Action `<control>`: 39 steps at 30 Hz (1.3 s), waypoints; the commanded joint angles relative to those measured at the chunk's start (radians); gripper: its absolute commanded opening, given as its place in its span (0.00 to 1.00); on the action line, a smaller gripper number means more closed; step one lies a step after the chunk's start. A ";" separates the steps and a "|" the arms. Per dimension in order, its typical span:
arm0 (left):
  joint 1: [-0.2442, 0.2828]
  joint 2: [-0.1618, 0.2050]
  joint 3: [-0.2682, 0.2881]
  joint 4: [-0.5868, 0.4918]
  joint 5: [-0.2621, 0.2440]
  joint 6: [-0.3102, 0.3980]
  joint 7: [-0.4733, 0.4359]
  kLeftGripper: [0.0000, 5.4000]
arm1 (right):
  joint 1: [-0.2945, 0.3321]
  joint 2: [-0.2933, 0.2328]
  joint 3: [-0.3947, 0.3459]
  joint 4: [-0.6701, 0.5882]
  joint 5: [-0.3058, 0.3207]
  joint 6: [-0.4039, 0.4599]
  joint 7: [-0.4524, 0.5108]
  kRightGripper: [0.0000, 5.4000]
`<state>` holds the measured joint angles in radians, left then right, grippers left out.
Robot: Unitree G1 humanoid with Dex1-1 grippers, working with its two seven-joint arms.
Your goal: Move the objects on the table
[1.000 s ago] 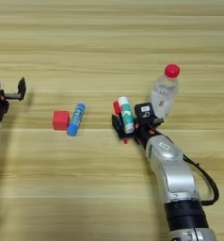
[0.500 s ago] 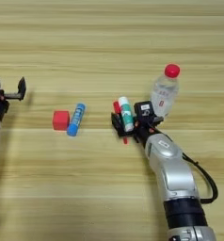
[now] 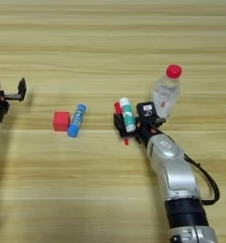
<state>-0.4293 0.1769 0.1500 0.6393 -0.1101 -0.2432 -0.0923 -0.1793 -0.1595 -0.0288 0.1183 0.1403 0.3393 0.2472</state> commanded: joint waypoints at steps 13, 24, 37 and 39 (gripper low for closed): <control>-0.010 0.005 -0.002 -0.004 0.012 0.001 -0.002 1.00 | -0.016 -0.006 -0.007 0.008 -0.002 0.015 -0.007 0.67; -0.010 0.005 -0.002 -0.006 0.011 0.000 -0.003 1.00 | -0.020 -0.002 -0.014 0.024 0.028 0.091 0.010 0.48; -0.012 0.003 -0.003 -0.009 0.011 0.002 -0.002 1.00 | -0.033 0.001 -0.031 0.045 0.067 0.167 0.026 0.31; -0.012 0.003 -0.003 -0.009 0.011 0.003 -0.002 1.00 | -0.033 0.001 -0.030 0.041 0.068 0.162 0.029 0.31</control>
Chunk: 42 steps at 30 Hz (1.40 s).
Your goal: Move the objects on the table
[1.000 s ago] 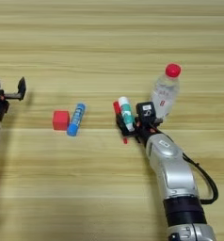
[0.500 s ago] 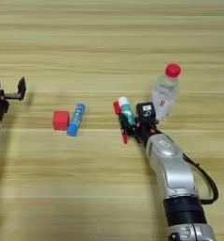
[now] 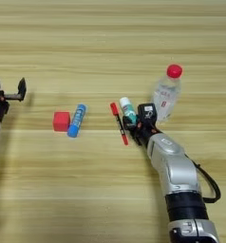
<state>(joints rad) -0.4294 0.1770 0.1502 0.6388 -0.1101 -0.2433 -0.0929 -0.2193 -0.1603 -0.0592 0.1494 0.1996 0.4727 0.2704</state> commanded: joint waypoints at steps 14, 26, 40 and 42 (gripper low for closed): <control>-0.015 0.002 -0.005 -0.001 0.013 0.001 0.001 1.00 | 0.051 0.035 0.049 -0.151 -0.001 -0.133 0.031 0.31; -0.016 0.002 -0.005 0.001 0.013 0.000 0.001 1.00 | 0.110 0.105 0.208 -0.195 -0.043 -0.088 0.011 0.31; -0.010 0.001 -0.006 -0.011 0.012 0.003 -0.001 1.00 | 0.103 0.107 0.201 -0.133 -0.075 -0.087 -0.029 0.31; -0.010 0.001 -0.006 -0.011 0.012 0.002 -0.001 1.00 | 0.104 0.106 0.206 -0.131 -0.079 -0.082 -0.027 0.31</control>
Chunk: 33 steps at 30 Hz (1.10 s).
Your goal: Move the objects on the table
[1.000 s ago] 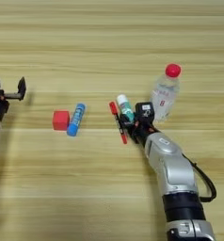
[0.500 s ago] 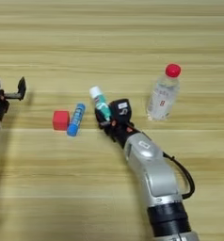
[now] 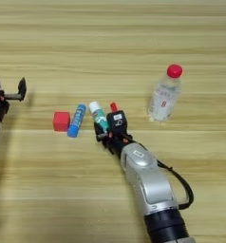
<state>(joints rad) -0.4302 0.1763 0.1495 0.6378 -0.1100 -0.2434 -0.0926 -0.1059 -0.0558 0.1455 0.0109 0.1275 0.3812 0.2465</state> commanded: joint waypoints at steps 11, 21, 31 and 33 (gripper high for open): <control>-0.008 0.002 -0.005 -0.012 0.012 0.002 -0.002 1.00 | -0.003 0.007 0.006 -0.029 0.010 -0.035 0.029 0.57; -0.006 0.003 -0.004 -0.015 0.011 0.003 -0.004 1.00 | -0.005 0.009 -0.029 -0.075 -0.008 -0.195 0.004 0.83; -0.001 0.004 -0.007 -0.017 0.010 0.008 -0.019 1.00 | -0.050 -0.018 -0.085 -0.013 -0.039 -0.223 -0.043 0.99; 0.012 0.000 -0.011 -0.038 0.008 0.011 -0.023 1.00 | -0.056 -0.017 -0.093 -0.003 -0.035 -0.217 -0.051 0.99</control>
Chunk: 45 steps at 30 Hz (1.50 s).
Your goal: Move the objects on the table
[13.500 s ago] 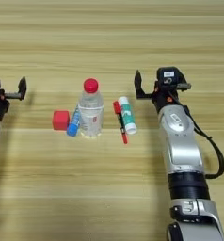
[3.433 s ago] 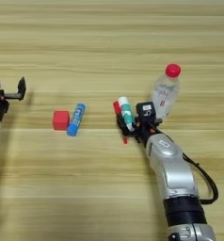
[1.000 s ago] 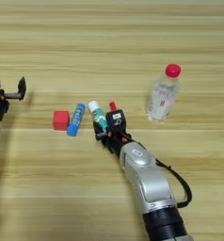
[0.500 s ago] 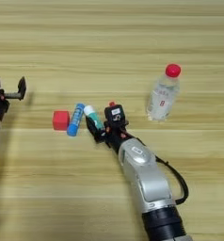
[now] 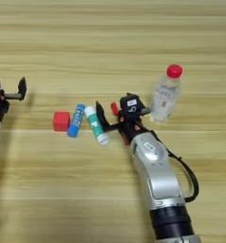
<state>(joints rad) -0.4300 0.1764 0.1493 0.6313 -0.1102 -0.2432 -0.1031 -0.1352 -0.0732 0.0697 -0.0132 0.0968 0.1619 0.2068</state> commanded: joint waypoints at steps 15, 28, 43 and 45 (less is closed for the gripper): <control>0.241 -0.094 -0.140 -0.463 -0.025 0.204 -0.108 1.00 | -0.039 0.018 -0.010 0.039 -0.018 0.010 -0.036 0.99; 0.270 -0.100 -0.226 -0.446 0.036 0.218 -0.142 1.00 | -0.044 0.032 -0.007 0.047 -0.029 0.009 -0.041 0.99; 0.265 -0.098 -0.260 -0.374 0.066 0.214 -0.174 1.00 | -0.040 0.036 -0.001 0.038 -0.030 0.014 -0.043 0.99; 0.271 -0.101 -0.265 -0.378 0.066 0.216 -0.177 1.00 | -0.040 0.036 0.000 0.038 -0.030 0.013 -0.043 0.99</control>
<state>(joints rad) -0.1678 0.0794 -0.1038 0.2519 -0.0488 -0.0330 -0.2716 -0.1670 -0.0394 0.0705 0.0340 0.0669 0.1648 0.1654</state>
